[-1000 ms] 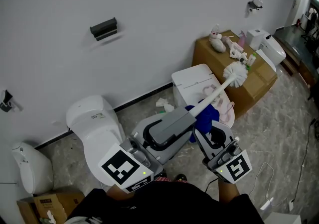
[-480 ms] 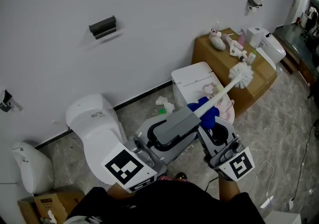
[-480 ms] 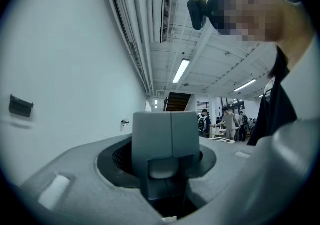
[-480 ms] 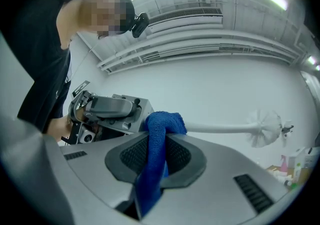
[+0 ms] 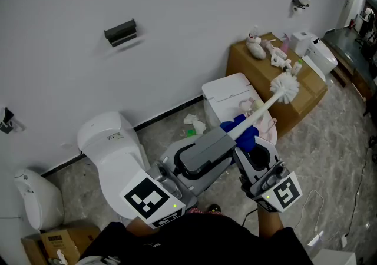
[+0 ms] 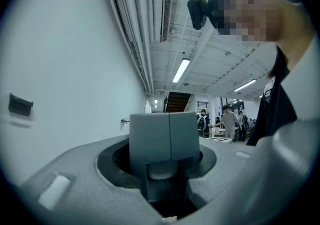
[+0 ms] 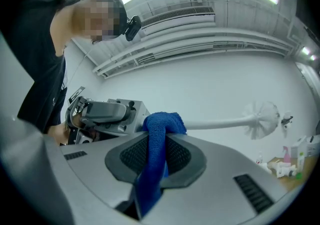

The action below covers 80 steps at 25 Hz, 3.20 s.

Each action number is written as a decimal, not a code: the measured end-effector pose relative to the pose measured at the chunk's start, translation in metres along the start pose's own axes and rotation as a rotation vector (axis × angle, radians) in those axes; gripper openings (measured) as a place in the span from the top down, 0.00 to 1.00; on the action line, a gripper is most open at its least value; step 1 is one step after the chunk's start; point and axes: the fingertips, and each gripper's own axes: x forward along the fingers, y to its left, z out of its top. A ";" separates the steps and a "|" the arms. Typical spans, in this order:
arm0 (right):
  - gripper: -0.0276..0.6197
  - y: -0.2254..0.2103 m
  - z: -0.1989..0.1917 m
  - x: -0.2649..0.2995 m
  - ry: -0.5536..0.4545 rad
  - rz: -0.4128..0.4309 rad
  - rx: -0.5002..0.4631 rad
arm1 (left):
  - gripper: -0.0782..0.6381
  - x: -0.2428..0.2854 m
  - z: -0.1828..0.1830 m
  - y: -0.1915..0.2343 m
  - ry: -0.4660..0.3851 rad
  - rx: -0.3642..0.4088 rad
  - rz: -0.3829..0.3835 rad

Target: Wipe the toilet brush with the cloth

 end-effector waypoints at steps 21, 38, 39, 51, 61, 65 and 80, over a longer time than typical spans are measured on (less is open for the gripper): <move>0.85 -0.032 0.000 -0.009 -0.013 -0.097 0.044 | 0.62 0.003 -0.001 -0.002 0.002 -0.006 -0.013; 0.85 -0.056 -0.001 -0.027 0.008 -0.174 0.018 | 0.63 0.002 -0.001 -0.012 0.004 0.021 -0.033; 0.85 -0.058 -0.001 -0.028 0.010 -0.181 0.015 | 0.63 0.002 -0.001 -0.012 0.005 0.018 -0.033; 0.85 -0.077 0.001 -0.038 0.005 -0.252 0.009 | 0.63 -0.005 0.000 -0.014 -0.002 -0.019 -0.060; 0.85 -0.090 0.003 -0.044 0.026 -0.292 -0.009 | 0.63 -0.005 0.001 -0.013 0.003 -0.010 -0.079; 0.85 -0.096 -0.001 -0.046 0.042 -0.302 -0.012 | 0.63 -0.004 -0.002 -0.013 0.019 0.006 -0.070; 0.85 -0.122 -0.001 -0.060 0.047 -0.378 -0.007 | 0.63 -0.005 -0.001 -0.017 0.028 0.005 -0.084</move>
